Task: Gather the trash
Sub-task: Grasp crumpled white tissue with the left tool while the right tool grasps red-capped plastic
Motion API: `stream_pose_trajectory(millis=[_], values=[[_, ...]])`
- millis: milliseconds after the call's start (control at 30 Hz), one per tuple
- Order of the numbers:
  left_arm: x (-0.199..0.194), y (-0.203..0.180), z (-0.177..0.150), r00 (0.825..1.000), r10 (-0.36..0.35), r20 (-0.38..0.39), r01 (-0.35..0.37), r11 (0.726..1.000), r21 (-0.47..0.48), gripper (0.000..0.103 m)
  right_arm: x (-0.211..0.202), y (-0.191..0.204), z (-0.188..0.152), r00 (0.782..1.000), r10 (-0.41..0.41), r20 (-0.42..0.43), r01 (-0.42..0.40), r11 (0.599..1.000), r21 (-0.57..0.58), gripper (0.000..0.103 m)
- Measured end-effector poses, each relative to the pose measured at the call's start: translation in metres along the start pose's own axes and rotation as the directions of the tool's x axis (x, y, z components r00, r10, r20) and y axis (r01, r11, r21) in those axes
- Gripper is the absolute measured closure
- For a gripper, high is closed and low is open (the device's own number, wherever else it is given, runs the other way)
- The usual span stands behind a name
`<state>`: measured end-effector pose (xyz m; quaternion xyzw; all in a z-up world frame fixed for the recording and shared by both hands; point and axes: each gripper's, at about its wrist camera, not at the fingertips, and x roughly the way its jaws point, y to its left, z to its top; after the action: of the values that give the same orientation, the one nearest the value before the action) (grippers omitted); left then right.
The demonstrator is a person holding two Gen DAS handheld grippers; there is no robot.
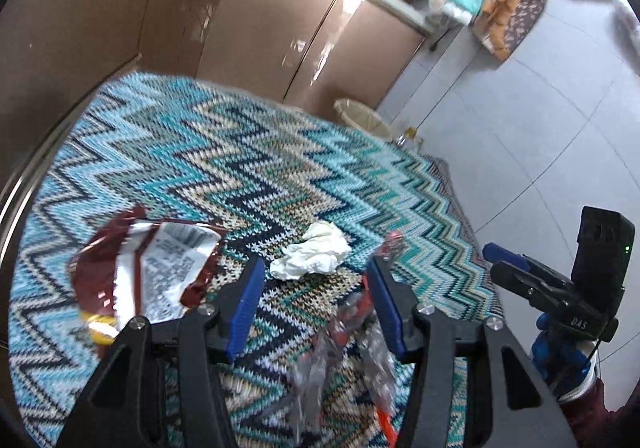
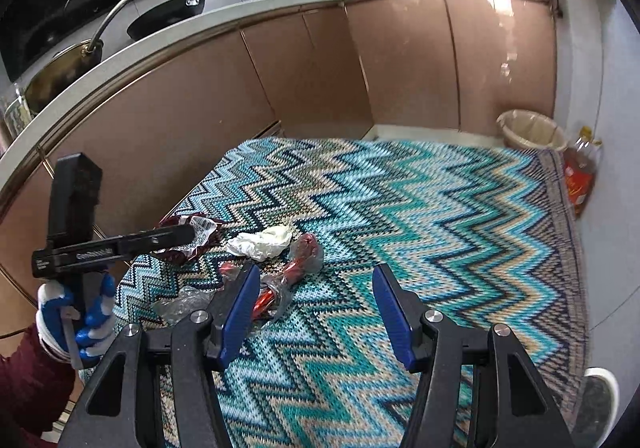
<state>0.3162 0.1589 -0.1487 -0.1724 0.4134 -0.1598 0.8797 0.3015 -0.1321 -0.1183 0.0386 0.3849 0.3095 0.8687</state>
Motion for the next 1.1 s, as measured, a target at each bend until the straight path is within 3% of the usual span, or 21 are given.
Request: stream_pose_trajectory(millis=[433,533,667,800,1100], values=[[0.057,0.004,0.009,0.993,0.028,-0.118,-0.029,1.000,-0.006,0.053,0.080,-0.020,0.008,0.989,0.122,-0.086,-0.113,0.989,0.098,0.051],[0.065,0.007,0.007,0.989,0.029,-0.145,-0.031,0.999,-0.012,0.061,0.092,-0.023,0.008,0.985,0.139,-0.100,-0.128,0.985,0.112,0.055],[0.069,0.013,0.006,0.989,0.011,-0.151,-0.016,0.999,-0.031,0.075,0.103,-0.024,0.006,0.981,0.153,-0.120,-0.140,0.984,0.115,0.068],[0.069,0.018,0.005,0.989,-0.007,-0.148,-0.001,0.999,-0.050,0.086,0.106,-0.024,0.004,0.980,0.160,-0.121,-0.148,0.983,0.107,0.088],[0.049,0.007,0.007,0.996,-0.013,-0.086,0.008,0.999,-0.050,0.092,0.065,-0.021,-0.005,0.989,0.127,-0.081,-0.120,0.989,0.085,0.092]])
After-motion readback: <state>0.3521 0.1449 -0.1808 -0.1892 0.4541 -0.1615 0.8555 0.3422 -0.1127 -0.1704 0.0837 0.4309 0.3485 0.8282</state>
